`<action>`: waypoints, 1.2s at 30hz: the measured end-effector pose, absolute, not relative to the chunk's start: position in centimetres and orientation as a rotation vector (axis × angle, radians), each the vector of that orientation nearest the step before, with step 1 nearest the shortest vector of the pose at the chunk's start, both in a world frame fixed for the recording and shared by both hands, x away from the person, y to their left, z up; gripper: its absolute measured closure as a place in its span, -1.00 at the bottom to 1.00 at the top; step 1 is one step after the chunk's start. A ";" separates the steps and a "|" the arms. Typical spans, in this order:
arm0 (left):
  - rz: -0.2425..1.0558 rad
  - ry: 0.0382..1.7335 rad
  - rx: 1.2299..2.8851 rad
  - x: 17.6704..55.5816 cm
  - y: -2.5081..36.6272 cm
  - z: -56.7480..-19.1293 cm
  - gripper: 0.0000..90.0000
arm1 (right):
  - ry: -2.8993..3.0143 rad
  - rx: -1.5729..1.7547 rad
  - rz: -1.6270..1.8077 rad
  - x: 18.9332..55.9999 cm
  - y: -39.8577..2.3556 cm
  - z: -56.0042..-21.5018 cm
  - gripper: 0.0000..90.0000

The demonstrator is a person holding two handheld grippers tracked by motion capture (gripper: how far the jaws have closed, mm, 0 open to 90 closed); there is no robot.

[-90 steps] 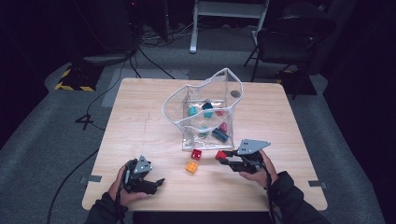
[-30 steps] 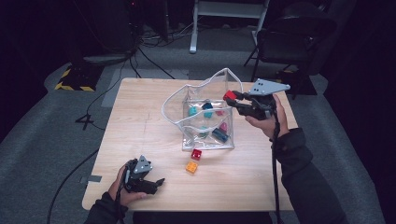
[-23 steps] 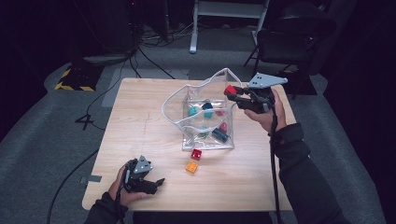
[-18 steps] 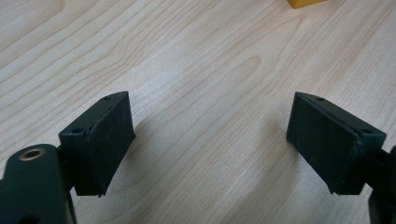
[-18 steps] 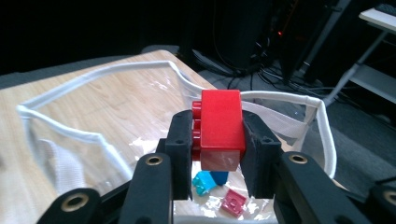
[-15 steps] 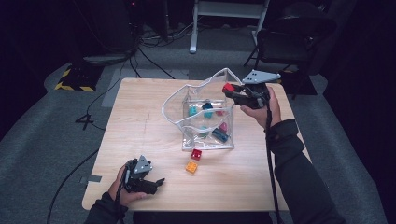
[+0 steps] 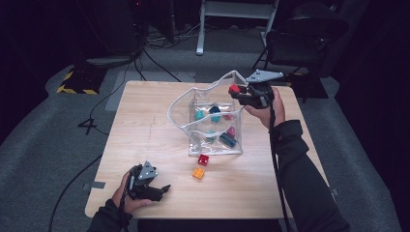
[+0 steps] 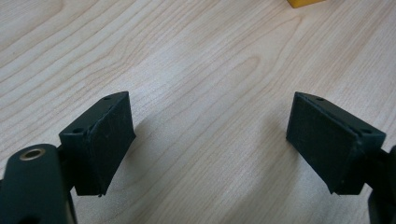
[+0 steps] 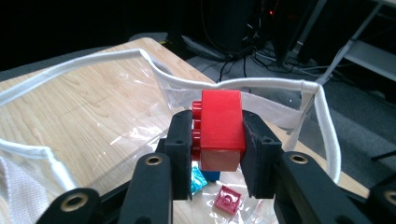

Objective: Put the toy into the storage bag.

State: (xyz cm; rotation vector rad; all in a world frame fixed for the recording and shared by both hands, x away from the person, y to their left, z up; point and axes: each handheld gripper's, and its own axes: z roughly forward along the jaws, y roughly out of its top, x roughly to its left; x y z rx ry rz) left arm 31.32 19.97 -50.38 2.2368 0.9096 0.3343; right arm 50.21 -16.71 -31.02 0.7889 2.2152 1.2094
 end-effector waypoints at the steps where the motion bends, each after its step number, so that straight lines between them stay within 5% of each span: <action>1: 0.334 0.910 2.237 31.3 20.0 -50.4 -0.66 | 2.214 0.797 1.205 50.3 -16.7 -31.1 0.50; 19: 0.335 0.909 2.236 31.3 20.0 -50.4 -0.66 | 2.204 0.840 1.233 50.0 -17.3 -32.1 0.16; 29: 0.335 0.910 2.237 31.3 20.0 -50.4 -0.66 | 2.158 0.783 1.336 47.1 -18.0 -31.2 -0.32; 36: 0.335 0.910 2.237 31.3 20.0 -50.4 -0.66 | 2.176 0.698 1.355 44.3 -18.2 -31.8 -0.40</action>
